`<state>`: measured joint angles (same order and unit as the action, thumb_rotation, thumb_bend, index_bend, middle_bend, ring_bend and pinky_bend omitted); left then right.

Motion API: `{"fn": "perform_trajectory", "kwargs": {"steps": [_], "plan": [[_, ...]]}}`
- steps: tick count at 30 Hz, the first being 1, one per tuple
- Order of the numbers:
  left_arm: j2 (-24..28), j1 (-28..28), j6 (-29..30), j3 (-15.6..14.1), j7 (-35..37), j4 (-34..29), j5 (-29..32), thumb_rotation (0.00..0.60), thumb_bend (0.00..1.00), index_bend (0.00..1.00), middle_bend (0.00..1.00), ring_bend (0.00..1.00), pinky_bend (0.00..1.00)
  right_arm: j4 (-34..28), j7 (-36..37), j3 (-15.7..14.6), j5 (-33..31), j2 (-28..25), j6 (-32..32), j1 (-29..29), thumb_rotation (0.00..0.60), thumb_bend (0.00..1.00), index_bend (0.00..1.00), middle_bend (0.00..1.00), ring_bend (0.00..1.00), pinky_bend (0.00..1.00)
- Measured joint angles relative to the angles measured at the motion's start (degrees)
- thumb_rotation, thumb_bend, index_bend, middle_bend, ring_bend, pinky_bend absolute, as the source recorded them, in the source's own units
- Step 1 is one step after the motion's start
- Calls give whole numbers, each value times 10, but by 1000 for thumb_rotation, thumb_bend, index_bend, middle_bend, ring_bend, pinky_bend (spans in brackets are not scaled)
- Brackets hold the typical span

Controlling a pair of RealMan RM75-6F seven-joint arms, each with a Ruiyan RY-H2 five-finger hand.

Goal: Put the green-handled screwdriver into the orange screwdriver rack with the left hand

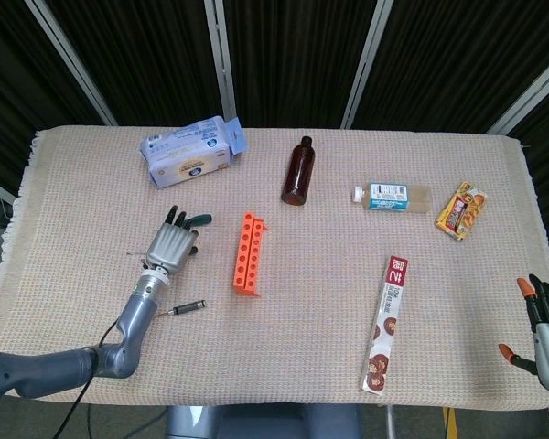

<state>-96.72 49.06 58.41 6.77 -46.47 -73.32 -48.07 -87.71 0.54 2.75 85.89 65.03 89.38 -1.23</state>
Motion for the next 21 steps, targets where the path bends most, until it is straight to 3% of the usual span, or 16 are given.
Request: {"fn": "perform_trajectory", "kwargs": {"steps": [7, 21], "plan": [[46, -24, 29, 32, 105, -72, -36, 600, 545, 733, 247, 110, 0, 6, 8, 0, 3, 1, 3, -2, 600, 0, 0, 0, 0, 8], [161, -108, 1, 138, 559, -236, -86, 600, 649, 722, 290, 133, 0, 20, 22, 2, 2, 7, -6, 3, 600, 0, 0, 0, 0, 8]]}}
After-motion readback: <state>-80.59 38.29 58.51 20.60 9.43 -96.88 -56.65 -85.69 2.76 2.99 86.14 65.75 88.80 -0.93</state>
